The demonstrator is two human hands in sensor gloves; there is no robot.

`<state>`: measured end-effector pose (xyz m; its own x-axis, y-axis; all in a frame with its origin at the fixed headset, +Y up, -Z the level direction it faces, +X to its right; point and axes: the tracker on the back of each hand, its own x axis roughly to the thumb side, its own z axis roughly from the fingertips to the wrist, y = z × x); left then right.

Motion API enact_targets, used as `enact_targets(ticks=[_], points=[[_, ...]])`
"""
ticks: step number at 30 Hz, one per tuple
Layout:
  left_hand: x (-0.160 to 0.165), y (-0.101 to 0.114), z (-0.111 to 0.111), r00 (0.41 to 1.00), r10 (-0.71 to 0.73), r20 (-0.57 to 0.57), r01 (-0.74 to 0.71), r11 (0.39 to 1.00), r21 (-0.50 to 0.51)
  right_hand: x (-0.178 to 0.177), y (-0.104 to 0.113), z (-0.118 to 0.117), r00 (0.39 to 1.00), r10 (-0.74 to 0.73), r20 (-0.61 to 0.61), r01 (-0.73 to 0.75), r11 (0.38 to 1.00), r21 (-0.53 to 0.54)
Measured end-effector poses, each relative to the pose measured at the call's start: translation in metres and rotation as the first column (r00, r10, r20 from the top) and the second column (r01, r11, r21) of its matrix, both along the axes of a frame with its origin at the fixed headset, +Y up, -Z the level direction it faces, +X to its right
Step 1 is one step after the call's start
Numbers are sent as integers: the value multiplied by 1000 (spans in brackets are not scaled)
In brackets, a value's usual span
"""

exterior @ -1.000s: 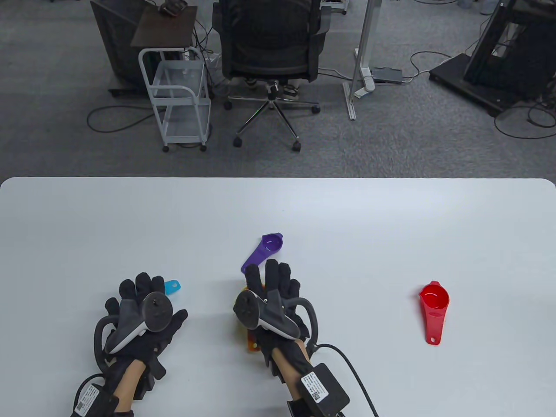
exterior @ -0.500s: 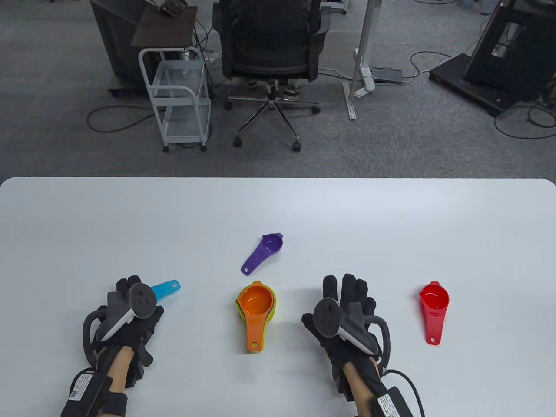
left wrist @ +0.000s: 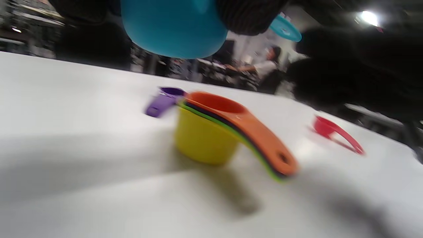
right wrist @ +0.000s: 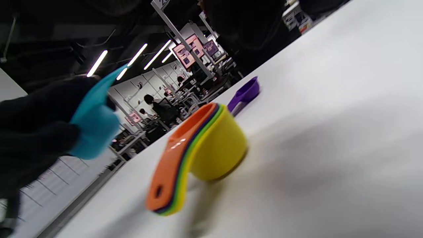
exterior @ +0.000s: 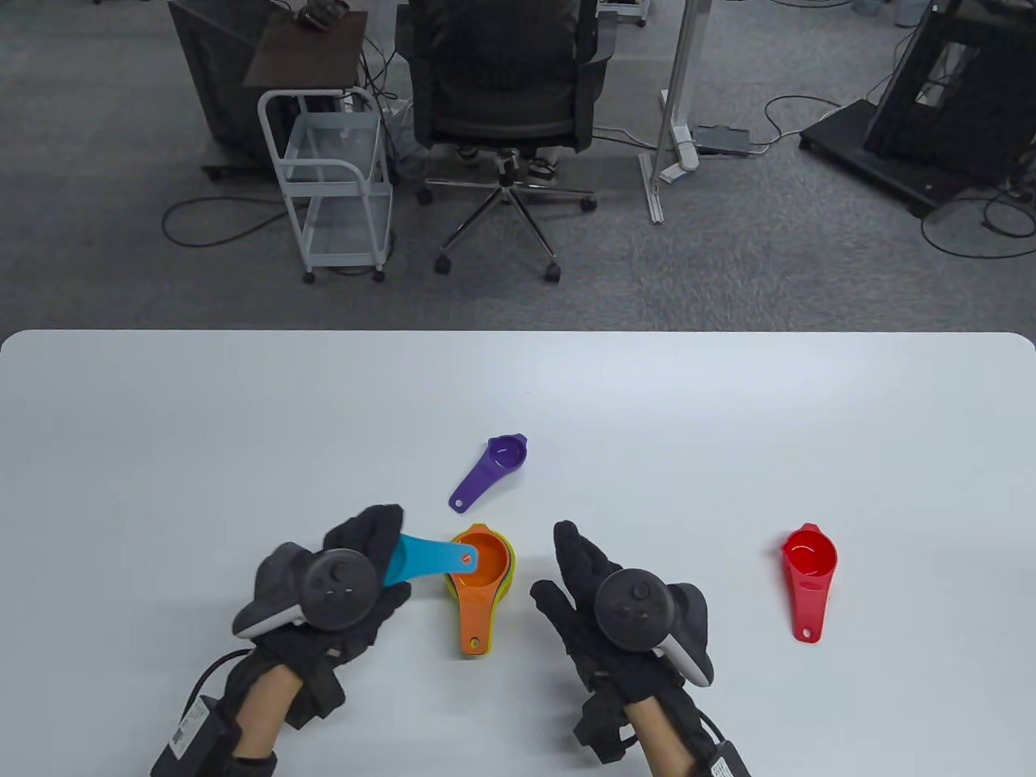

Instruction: Nest plastic measuring cups

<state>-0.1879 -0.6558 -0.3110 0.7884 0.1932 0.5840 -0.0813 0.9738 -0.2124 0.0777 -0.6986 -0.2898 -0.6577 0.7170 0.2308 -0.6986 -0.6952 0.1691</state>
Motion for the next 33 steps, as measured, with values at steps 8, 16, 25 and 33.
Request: enact_targets(ticks=[8,16,25,33], points=[[56,-7,-4,993,-30,114,29,999,15,14,-9,-9,987,-158,-15,155,981,-117],[45,1,-21,889,387,-244,-413,909,-61,24,-10,-4,879,-454,145,465,884,-45],[73,14,-34,877,282,-390,-335,939,-74,-11,-17,2,948,-317,14,316,940,-127],[82,9,-43,898,212,-385,-283,949,-138,-18,-14,5,968,-241,-66,230,963,-138]])
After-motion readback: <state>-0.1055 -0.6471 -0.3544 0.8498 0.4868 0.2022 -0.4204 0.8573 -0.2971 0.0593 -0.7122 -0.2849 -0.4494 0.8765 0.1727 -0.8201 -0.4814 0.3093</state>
